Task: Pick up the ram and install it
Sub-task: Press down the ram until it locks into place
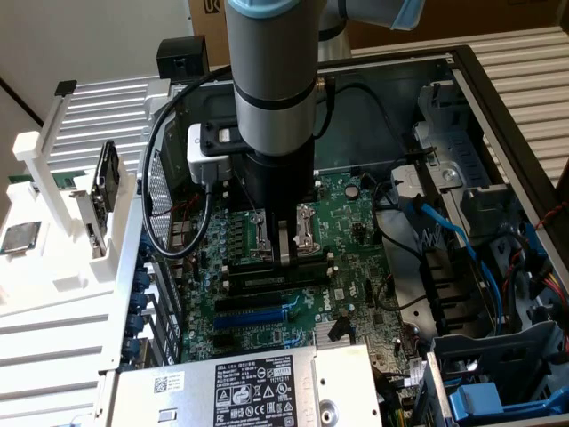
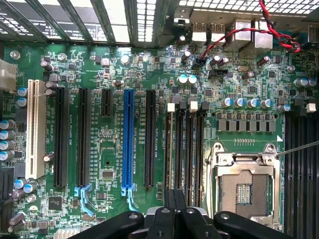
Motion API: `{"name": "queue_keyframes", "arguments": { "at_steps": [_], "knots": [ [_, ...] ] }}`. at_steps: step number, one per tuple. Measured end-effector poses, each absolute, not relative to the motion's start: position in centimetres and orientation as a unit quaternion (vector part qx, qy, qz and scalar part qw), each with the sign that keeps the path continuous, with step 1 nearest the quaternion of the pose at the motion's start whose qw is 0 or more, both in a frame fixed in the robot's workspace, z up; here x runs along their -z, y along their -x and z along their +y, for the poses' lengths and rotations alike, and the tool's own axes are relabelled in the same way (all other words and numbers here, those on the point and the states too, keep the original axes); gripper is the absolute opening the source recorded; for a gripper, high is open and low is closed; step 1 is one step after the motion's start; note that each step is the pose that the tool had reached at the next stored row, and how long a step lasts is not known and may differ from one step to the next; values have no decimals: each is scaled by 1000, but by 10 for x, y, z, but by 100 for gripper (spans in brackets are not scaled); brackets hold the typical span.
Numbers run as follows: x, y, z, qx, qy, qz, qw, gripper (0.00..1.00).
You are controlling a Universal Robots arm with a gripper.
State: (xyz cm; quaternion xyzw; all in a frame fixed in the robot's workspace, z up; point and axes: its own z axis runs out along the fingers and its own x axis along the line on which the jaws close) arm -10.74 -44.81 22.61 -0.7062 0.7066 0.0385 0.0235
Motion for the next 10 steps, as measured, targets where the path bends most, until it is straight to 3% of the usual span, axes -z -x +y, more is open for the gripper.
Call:
{"name": "queue_keyframes", "arguments": {
  "at_steps": [10],
  "knots": [
    [-224,107,-448,-38,706,707,23,10]
  ]
}}
